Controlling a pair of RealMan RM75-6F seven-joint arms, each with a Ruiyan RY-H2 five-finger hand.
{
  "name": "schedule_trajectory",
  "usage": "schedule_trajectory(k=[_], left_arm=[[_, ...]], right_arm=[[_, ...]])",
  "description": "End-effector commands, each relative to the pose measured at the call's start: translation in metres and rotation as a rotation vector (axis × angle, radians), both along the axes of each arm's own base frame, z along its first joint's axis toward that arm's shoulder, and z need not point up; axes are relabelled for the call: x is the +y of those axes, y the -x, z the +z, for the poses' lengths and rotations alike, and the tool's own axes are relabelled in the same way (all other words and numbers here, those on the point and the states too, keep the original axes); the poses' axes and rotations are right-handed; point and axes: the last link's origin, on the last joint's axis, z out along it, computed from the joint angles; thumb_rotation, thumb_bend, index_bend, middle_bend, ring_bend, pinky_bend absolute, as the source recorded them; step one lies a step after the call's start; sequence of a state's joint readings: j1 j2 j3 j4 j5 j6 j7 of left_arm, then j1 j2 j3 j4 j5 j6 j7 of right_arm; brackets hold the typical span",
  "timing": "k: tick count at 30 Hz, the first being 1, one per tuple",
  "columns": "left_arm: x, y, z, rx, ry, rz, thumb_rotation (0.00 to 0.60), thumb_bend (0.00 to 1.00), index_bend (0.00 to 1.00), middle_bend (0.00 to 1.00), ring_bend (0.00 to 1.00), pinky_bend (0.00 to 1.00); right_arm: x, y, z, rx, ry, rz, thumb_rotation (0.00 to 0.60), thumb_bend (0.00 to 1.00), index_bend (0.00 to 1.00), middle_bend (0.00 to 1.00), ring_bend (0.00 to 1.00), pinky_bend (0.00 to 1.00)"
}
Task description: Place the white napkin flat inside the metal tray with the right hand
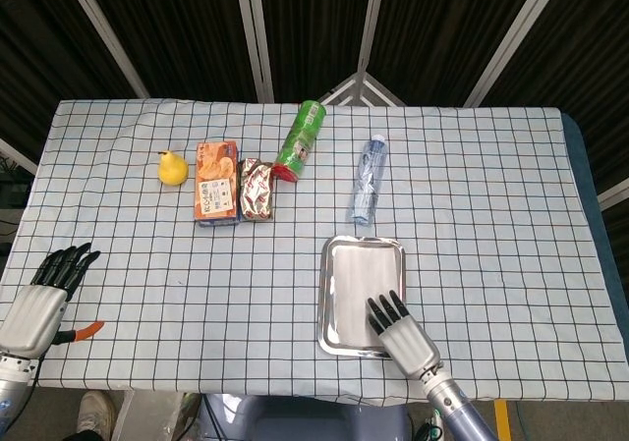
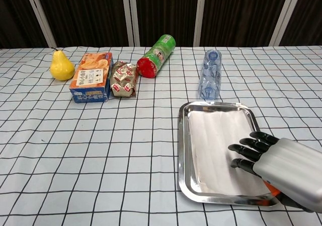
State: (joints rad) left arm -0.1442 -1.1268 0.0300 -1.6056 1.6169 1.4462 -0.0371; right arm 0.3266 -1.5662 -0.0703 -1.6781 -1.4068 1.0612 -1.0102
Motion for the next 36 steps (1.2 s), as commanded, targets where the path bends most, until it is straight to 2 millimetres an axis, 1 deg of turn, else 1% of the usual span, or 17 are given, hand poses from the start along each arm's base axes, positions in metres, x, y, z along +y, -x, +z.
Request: schedule_trajectory(k=[1, 3, 4, 5, 8, 12, 13, 15, 17, 19, 21, 23, 27, 29, 32, 34, 36], left_arm=[[0.000, 0.000, 0.000, 0.000, 0.000, 0.000, 0.600, 0.00, 0.00, 0.00, 0.00, 0.00], [0.000, 0.000, 0.000, -0.001, -0.001, 0.000, 0.600, 0.00, 0.00, 0.00, 0.00, 0.00], [0.000, 0.000, 0.000, -0.001, -0.001, 0.000, 0.600, 0.00, 0.00, 0.00, 0.00, 0.00], [0.000, 0.000, 0.000, 0.000, 0.000, 0.000, 0.600, 0.00, 0.00, 0.00, 0.00, 0.00], [0.000, 0.000, 0.000, 0.000, -0.001, 0.000, 0.600, 0.00, 0.00, 0.00, 0.00, 0.00], [0.000, 0.000, 0.000, 0.000, -0.003, 0.001, 0.600, 0.00, 0.00, 0.00, 0.00, 0.00], [0.000, 0.000, 0.000, -0.001, -0.003, 0.002, 0.600, 0.00, 0.00, 0.00, 0.00, 0.00], [0.000, 0.000, 0.001, -0.001, -0.004, 0.001, 0.600, 0.00, 0.00, 0.00, 0.00, 0.00], [0.000, 0.000, 0.000, 0.001, -0.003, 0.001, 0.600, 0.00, 0.00, 0.00, 0.00, 0.00], [0.000, 0.000, 0.000, 0.001, -0.003, 0.001, 0.600, 0.00, 0.00, 0.00, 0.00, 0.00], [-0.001, 0.000, 0.000, 0.000, -0.004, 0.001, 0.600, 0.00, 0.00, 0.00, 0.00, 0.00], [-0.001, 0.000, 0.001, 0.001, -0.006, 0.001, 0.600, 0.00, 0.00, 0.00, 0.00, 0.00], [-0.001, 0.000, 0.000, 0.003, -0.006, 0.001, 0.600, 0.00, 0.00, 0.00, 0.00, 0.00], [0.000, 0.000, 0.000, 0.004, -0.006, 0.000, 0.600, 0.00, 0.00, 0.00, 0.00, 0.00], [0.000, 0.000, 0.000, 0.006, -0.006, 0.000, 0.600, 0.00, 0.00, 0.00, 0.00, 0.00], [0.000, 0.000, 0.000, 0.006, -0.005, -0.001, 0.600, 0.00, 0.00, 0.00, 0.00, 0.00], [0.000, -0.001, 0.000, 0.010, -0.005, -0.006, 0.600, 0.00, 0.00, 0.00, 0.00, 0.00]], right_arm=[[0.000, -0.002, 0.000, -0.004, 0.008, 0.005, 0.600, 1.00, 0.21, 0.06, 0.00, 0.00], [-0.002, -0.004, 0.004, -0.003, 0.033, 0.025, 0.600, 1.00, 0.19, 0.06, 0.00, 0.00], [-0.004, -0.007, 0.008, 0.004, 0.061, 0.053, 0.600, 1.00, 0.16, 0.05, 0.00, 0.00], [-0.008, -0.015, 0.016, -0.007, 0.115, 0.098, 0.600, 1.00, 0.12, 0.04, 0.00, 0.00], [-0.008, -0.021, 0.024, -0.023, 0.150, 0.114, 0.600, 0.98, 0.03, 0.02, 0.00, 0.00], [-0.010, -0.026, 0.039, -0.032, 0.198, 0.135, 0.600, 0.89, 0.00, 0.01, 0.00, 0.00], [-0.011, -0.027, 0.051, -0.041, 0.233, 0.135, 0.600, 0.87, 0.00, 0.01, 0.00, 0.00], [-0.011, -0.024, 0.065, -0.048, 0.258, 0.125, 0.600, 0.85, 0.00, 0.01, 0.00, 0.00], [-0.011, -0.016, 0.080, -0.057, 0.280, 0.103, 0.600, 0.84, 0.00, 0.01, 0.00, 0.00], [-0.011, -0.010, 0.089, -0.055, 0.293, 0.095, 0.600, 0.83, 0.00, 0.01, 0.00, 0.00], [-0.012, 0.004, 0.107, -0.030, 0.334, 0.078, 0.600, 0.75, 0.00, 0.01, 0.00, 0.00], [-0.010, 0.020, 0.128, -0.025, 0.374, 0.053, 0.600, 0.61, 0.00, 0.01, 0.00, 0.00], [-0.003, 0.040, 0.153, -0.051, 0.423, 0.025, 0.600, 0.47, 0.00, 0.00, 0.00, 0.00], [0.005, 0.056, 0.168, -0.072, 0.460, 0.002, 0.600, 0.42, 0.00, 0.00, 0.00, 0.00], [0.028, 0.090, 0.191, -0.150, 0.530, -0.101, 0.600, 0.37, 0.00, 0.00, 0.00, 0.00], [0.037, 0.100, 0.196, -0.192, 0.542, -0.144, 0.600, 0.35, 0.00, 0.00, 0.00, 0.00], [0.042, 0.103, 0.201, -0.253, 0.550, -0.172, 0.600, 0.35, 0.00, 0.00, 0.00, 0.00]])
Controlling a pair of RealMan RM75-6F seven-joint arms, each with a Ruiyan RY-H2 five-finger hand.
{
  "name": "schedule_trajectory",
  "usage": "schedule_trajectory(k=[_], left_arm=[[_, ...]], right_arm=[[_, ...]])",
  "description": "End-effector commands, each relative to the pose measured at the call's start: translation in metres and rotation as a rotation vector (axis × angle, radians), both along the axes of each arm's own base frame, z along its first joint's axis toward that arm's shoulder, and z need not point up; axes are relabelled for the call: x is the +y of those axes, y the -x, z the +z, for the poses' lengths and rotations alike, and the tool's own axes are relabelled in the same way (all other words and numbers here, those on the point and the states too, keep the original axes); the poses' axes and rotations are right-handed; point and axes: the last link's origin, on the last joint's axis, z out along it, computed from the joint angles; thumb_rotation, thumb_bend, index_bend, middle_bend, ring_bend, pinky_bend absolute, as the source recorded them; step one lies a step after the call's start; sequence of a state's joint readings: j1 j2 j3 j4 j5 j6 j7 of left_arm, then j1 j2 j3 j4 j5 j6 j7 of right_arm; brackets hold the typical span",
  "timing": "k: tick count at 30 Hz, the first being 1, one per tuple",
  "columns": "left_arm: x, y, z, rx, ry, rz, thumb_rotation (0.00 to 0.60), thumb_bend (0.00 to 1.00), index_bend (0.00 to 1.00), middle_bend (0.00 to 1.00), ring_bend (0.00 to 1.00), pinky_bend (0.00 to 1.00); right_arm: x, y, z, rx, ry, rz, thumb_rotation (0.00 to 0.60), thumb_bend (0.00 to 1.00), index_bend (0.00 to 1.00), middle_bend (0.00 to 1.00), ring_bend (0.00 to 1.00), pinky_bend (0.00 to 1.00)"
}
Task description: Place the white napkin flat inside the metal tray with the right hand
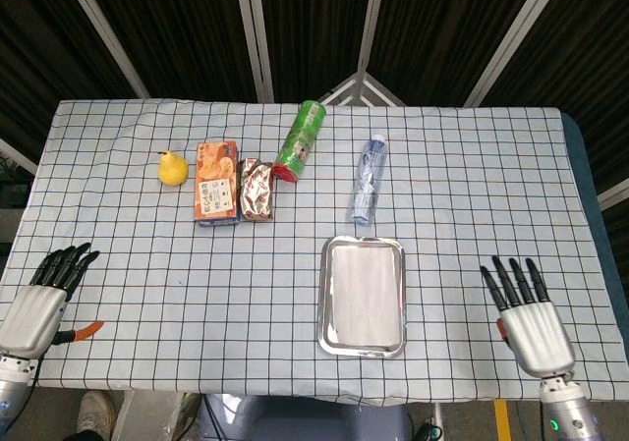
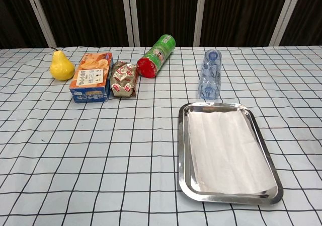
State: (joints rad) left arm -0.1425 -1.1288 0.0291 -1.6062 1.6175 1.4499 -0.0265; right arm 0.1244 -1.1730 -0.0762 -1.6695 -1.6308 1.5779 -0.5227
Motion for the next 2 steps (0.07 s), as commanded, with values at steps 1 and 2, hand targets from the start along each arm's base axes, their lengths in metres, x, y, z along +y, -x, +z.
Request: schedule_trajectory(k=[1, 2], left_arm=[[-0.0003, -0.0007, 0.0000, 0.004, -0.002, -0.005, 0.600, 0.00, 0.00, 0.00, 0.00, 0.00], [-0.0004, -0.0007, 0.0000, 0.004, -0.003, -0.005, 0.600, 0.00, 0.00, 0.00, 0.00, 0.00]], right_arm=[[0.0276, 0.0282, 0.0298, -0.126, 0.073, -0.051, 0.600, 0.35, 0.00, 0.00, 0.00, 0.00], [0.0275, 0.0281, 0.0308, -0.133, 0.076, -0.042, 0.600, 0.35, 0.00, 0.00, 0.00, 0.00]])
